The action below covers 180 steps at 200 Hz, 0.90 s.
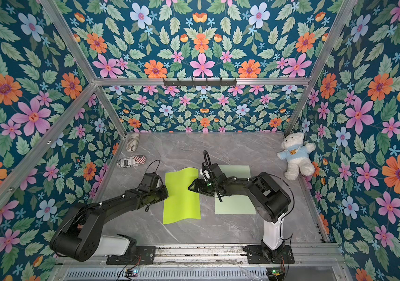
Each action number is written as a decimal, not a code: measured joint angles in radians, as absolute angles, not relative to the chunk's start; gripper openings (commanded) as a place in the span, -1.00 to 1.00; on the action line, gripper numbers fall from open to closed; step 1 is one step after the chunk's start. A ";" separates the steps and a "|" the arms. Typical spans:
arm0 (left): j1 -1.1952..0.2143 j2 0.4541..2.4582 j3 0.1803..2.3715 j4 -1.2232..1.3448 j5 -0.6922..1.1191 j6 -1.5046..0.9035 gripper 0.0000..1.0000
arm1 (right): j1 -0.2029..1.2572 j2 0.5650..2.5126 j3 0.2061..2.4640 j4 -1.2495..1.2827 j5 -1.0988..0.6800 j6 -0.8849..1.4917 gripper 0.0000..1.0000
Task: Fold the rectangular paper in half along the long edge
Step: Pick up the paper from the center of the board.
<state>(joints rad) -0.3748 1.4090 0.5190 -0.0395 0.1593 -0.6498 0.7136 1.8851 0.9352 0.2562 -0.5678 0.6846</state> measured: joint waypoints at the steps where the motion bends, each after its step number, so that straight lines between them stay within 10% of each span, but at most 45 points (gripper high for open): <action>1: -0.375 1.410 0.519 -0.039 0.159 -0.650 -0.72 | 0.714 1.885 0.936 0.257 -0.568 0.685 0.69; 180: -0.387 1.457 0.478 0.128 0.175 -0.683 -0.75 | 0.720 1.969 1.026 0.280 -0.628 0.691 0.71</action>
<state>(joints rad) -0.3870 1.4567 0.4778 0.1276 0.1749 -0.6827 0.7204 1.9686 1.0260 0.2802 -0.6277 0.6910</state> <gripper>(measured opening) 0.127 0.856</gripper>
